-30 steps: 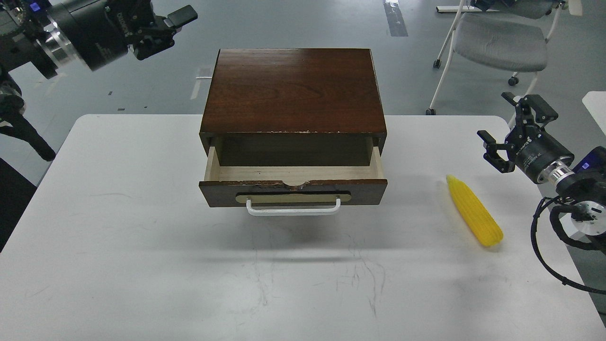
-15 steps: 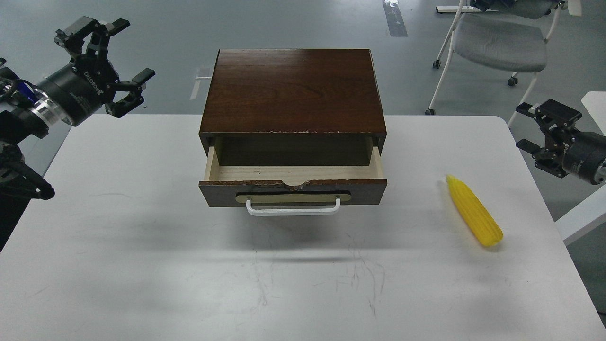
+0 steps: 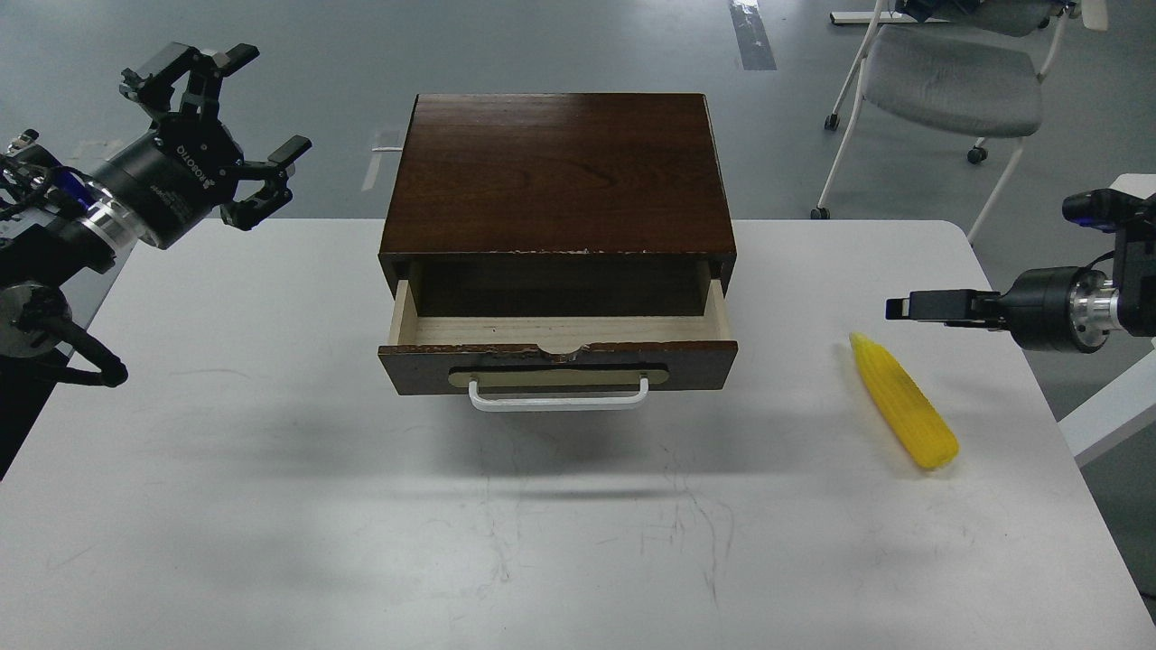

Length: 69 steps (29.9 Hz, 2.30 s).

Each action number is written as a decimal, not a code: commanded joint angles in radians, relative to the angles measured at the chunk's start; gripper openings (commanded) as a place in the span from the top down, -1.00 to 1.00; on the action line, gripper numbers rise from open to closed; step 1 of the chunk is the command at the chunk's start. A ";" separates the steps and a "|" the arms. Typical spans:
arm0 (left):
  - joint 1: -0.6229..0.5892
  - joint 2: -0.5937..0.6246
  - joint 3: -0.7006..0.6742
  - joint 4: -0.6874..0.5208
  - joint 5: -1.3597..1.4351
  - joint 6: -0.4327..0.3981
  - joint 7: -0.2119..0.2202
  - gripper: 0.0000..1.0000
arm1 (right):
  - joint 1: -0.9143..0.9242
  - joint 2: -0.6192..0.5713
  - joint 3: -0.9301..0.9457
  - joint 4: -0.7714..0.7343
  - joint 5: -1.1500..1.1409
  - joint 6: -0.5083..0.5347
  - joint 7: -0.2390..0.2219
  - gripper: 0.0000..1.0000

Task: Put corn in drawer with both arms
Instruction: 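Lower the right gripper onto the yellow corn cob and grasp it, then lift the corn with the right gripper and carry it over the drawer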

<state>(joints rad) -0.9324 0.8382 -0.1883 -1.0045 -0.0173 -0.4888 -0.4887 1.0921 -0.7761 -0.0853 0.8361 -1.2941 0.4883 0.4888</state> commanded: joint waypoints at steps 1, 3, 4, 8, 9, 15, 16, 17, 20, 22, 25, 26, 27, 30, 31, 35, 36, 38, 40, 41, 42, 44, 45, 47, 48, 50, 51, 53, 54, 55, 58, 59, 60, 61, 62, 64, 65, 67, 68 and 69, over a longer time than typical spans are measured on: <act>0.000 0.001 0.000 -0.002 0.002 0.000 0.000 -0.95 | 0.043 0.053 -0.138 -0.008 -0.007 0.000 0.000 -0.98; 0.000 0.001 0.000 -0.002 0.002 0.000 0.000 -0.95 | 0.043 0.055 -0.162 -0.009 -0.008 0.000 0.000 -0.98; 0.000 0.001 0.000 -0.002 0.002 0.000 0.000 -0.95 | 0.043 0.055 -0.168 -0.011 -0.014 0.000 0.000 -0.98; 0.000 -0.001 -0.002 -0.002 0.002 0.000 0.000 -0.95 | 0.043 0.054 -0.169 -0.022 -0.068 -0.002 0.000 -0.98; 0.000 -0.001 -0.002 -0.002 0.002 0.000 0.000 -0.95 | 0.043 0.052 -0.169 -0.029 -0.086 -0.004 0.000 -0.98; -0.002 -0.008 -0.016 -0.002 0.005 0.000 0.000 -0.95 | 0.037 0.057 -0.172 -0.046 -0.131 -0.007 0.000 -0.98; 0.000 -0.008 -0.016 -0.002 0.005 0.000 0.000 -0.95 | 0.034 0.061 -0.172 -0.048 -0.131 -0.007 0.000 -0.98; 0.000 -0.007 -0.016 -0.002 0.005 0.000 0.000 -0.95 | 0.032 0.067 -0.174 -0.049 -0.131 -0.007 0.000 -0.98; 0.000 -0.002 -0.017 -0.002 0.005 0.000 0.000 -0.95 | 0.031 0.096 -0.198 -0.066 -0.131 -0.007 0.000 -0.96; 0.000 -0.001 -0.017 -0.003 0.005 0.000 0.000 -0.95 | 0.032 0.112 -0.221 -0.078 -0.131 -0.007 0.000 -0.95; -0.002 -0.001 -0.017 -0.003 0.005 0.000 0.000 -0.95 | 0.032 0.123 -0.231 -0.092 -0.131 -0.007 0.000 -0.93; -0.002 -0.001 -0.017 -0.003 0.007 0.000 0.000 -0.95 | 0.032 0.124 -0.232 -0.092 -0.131 -0.007 0.000 -0.91; -0.002 -0.001 -0.017 -0.005 0.007 0.000 0.000 -0.95 | 0.032 0.124 -0.234 -0.092 -0.131 -0.007 0.000 -0.88; -0.002 0.001 -0.017 -0.005 0.007 0.000 0.000 -0.95 | 0.032 0.126 -0.266 -0.092 -0.131 -0.007 0.000 -0.83; -0.002 0.001 -0.017 -0.005 0.007 0.000 0.000 -0.95 | 0.031 0.126 -0.272 -0.092 -0.131 -0.007 0.000 -0.82; -0.002 0.002 -0.023 -0.006 0.007 0.000 0.000 -0.95 | 0.029 0.126 -0.289 -0.092 -0.131 -0.005 0.000 -0.59; -0.003 0.002 -0.026 -0.006 0.007 0.000 0.000 -0.95 | 0.029 0.126 -0.292 -0.092 -0.131 -0.005 0.000 -0.38; -0.003 0.002 -0.028 -0.006 0.007 0.000 0.000 -0.95 | 0.029 0.126 -0.292 -0.091 -0.131 -0.007 0.000 0.06; -0.003 0.004 -0.028 -0.006 0.007 0.000 0.000 -0.95 | 0.031 0.127 -0.292 -0.091 -0.131 -0.007 0.000 0.54; -0.003 0.002 -0.030 -0.006 0.007 0.000 0.000 -0.95 | 0.031 0.127 -0.292 -0.089 -0.131 -0.005 0.000 0.83; -0.003 0.002 -0.030 -0.008 0.007 0.000 0.000 -0.95 | 0.031 0.127 -0.292 -0.089 -0.131 -0.007 0.000 0.84; -0.003 0.004 -0.030 -0.008 0.007 0.000 0.000 -0.95 | 0.032 0.126 -0.292 -0.083 -0.129 -0.007 0.000 1.00; -0.003 0.004 -0.030 -0.008 0.007 0.000 0.000 -0.95 | 0.032 0.126 -0.292 -0.083 -0.131 -0.007 0.000 1.00; -0.003 0.004 -0.030 -0.009 0.007 0.000 0.000 -0.95 | 0.034 0.124 -0.292 -0.081 -0.129 -0.007 0.000 1.00; -0.003 0.004 -0.030 -0.009 0.007 0.000 0.000 -0.95 | 0.034 0.124 -0.294 -0.081 -0.131 -0.007 0.000 1.00; -0.003 0.004 -0.030 -0.009 0.007 0.000 0.000 -0.95 | 0.049 0.121 -0.294 -0.078 -0.129 -0.007 0.000 1.00; -0.005 0.004 -0.030 -0.009 0.007 0.000 0.000 -0.95 | 0.057 0.121 -0.292 -0.077 -0.129 -0.007 0.000 1.00; -0.006 0.004 -0.030 -0.009 0.007 0.000 0.000 -0.95 | 0.107 0.120 -0.291 -0.068 -0.129 -0.007 0.000 1.00; -0.006 0.004 -0.030 -0.008 0.007 0.000 0.000 -0.95 | 0.130 0.118 -0.292 -0.060 -0.129 -0.007 0.000 1.00; -0.008 0.004 -0.030 -0.009 0.007 0.000 0.000 -0.95 | 0.179 0.118 -0.292 -0.045 -0.129 -0.007 0.000 1.00; -0.008 0.002 -0.030 -0.009 0.007 0.000 0.000 -0.95 | 0.340 0.126 -0.292 -0.028 -0.128 -0.002 0.000 1.00; -0.008 0.002 -0.030 -0.009 0.007 0.000 0.000 -0.95 | 0.376 0.127 -0.292 -0.026 -0.128 -0.002 0.000 1.00; -0.009 0.002 -0.030 -0.009 0.007 0.000 0.000 -0.95 | 0.409 0.132 -0.294 -0.025 -0.128 -0.002 0.000 1.00; -0.009 0.002 -0.031 -0.009 0.007 0.000 0.000 -0.95 | 0.475 0.156 -0.295 -0.022 -0.128 -0.001 0.000 1.00; -0.009 0.002 -0.031 -0.009 0.007 0.000 0.000 -0.95 | 0.508 0.175 -0.298 -0.020 -0.128 0.000 0.000 1.00; -0.009 0.004 -0.031 -0.009 0.007 0.000 0.000 -0.95 | 0.630 0.248 -0.347 -0.019 -0.129 0.000 0.000 1.00; -0.009 0.004 -0.031 -0.008 0.007 0.000 0.000 -0.95 | 0.659 0.273 -0.363 -0.019 -0.128 0.000 0.000 1.00; -0.009 0.004 -0.031 -0.009 0.007 0.000 0.000 -0.95 | 0.731 0.348 -0.402 -0.014 -0.128 -0.002 0.000 1.00; -0.009 0.006 -0.031 -0.009 0.007 0.000 0.000 -0.95 | 0.749 0.371 -0.412 -0.009 -0.129 -0.005 0.000 1.00; -0.009 0.006 -0.031 -0.009 0.007 0.000 0.000 -0.95 | 0.773 0.417 -0.418 0.001 -0.129 -0.007 0.000 1.00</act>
<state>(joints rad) -0.9421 0.8415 -0.2197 -1.0135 -0.0107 -0.4887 -0.4886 1.7885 -0.4605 -0.4691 0.8214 -1.4224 0.4878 0.4887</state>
